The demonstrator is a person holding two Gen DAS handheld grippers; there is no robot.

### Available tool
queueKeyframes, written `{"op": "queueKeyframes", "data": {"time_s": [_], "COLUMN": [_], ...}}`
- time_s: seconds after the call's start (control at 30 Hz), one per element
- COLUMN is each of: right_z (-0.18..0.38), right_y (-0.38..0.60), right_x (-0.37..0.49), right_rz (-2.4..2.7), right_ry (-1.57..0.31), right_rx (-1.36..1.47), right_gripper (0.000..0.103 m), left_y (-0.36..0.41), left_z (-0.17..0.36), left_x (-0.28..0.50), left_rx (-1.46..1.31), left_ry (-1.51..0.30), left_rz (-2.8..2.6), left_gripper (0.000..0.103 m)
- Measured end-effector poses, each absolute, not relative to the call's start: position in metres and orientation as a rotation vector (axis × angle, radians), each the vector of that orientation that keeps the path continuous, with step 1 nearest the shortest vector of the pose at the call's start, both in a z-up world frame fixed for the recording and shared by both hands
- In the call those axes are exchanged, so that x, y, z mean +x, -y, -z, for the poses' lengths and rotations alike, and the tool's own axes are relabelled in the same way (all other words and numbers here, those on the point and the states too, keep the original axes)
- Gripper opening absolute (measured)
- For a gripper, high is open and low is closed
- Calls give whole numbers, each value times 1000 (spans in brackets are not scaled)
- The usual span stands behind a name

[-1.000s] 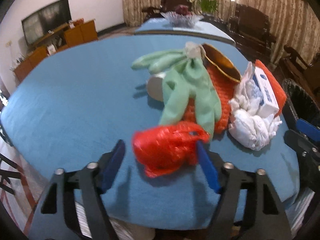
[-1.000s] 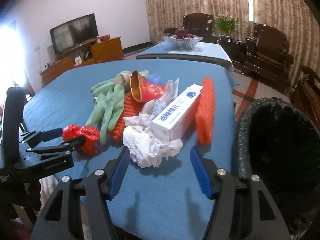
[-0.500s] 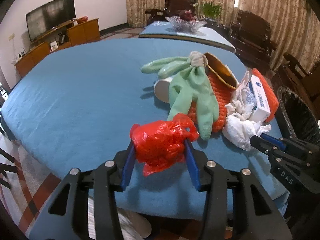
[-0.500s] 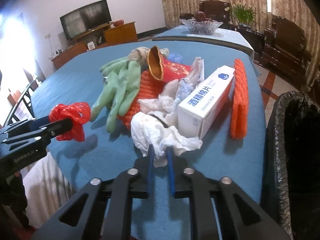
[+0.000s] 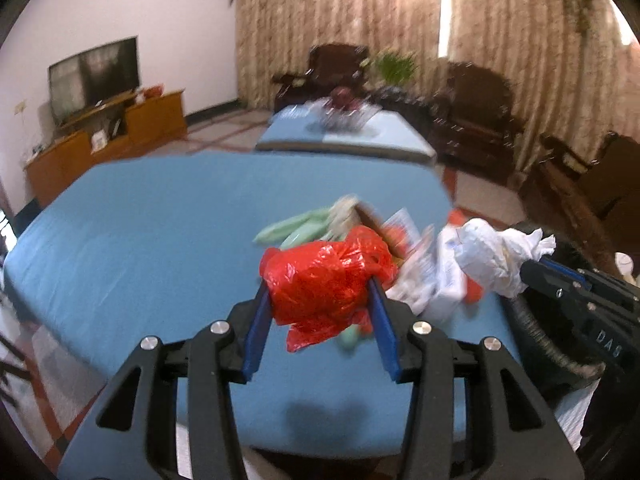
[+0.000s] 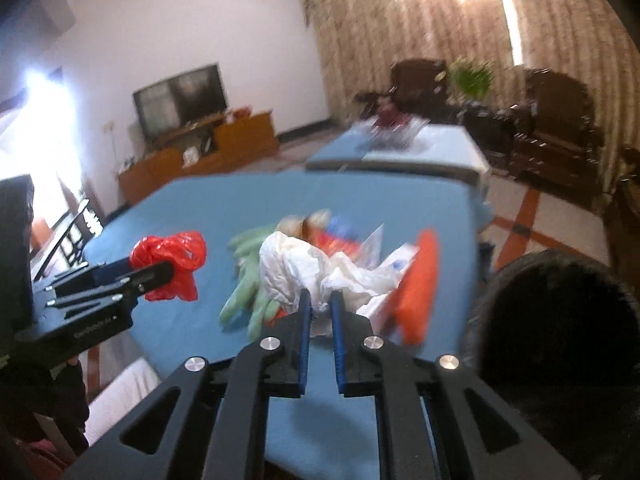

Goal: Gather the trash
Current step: 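Carry both items over the black bin and open both tools to drop them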

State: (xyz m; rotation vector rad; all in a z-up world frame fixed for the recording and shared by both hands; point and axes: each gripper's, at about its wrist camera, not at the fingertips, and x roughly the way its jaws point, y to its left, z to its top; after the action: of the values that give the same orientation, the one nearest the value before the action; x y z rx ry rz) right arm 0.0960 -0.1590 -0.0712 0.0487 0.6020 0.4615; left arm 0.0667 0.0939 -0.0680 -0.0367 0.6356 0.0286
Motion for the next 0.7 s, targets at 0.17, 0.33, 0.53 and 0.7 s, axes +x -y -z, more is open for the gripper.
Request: {"op": "queueKeyframes", "data": {"time_s": [0.17,0.33,0.53,0.7], "right_z": [43,39,58,72], "right_y": [215,269,321,352], "right_x": [93,89,93,91], "right_rz": [-322,-162,-17,50], "right_ry": [-538,-521,-555,-576], "right_rx": [79,72,74,121], "right_gripper": [10,10,10,10], "left_y": [-46,12,83,134], "left_z": [46,46,59,71], "left_x": [83,100,123,138], "left_rx": [-17,11,31,36], "left_ry": [-577,-567,-590,-607], "left_rz": [95,228,367,463], "left_gripper": [45,45,45,45]}}
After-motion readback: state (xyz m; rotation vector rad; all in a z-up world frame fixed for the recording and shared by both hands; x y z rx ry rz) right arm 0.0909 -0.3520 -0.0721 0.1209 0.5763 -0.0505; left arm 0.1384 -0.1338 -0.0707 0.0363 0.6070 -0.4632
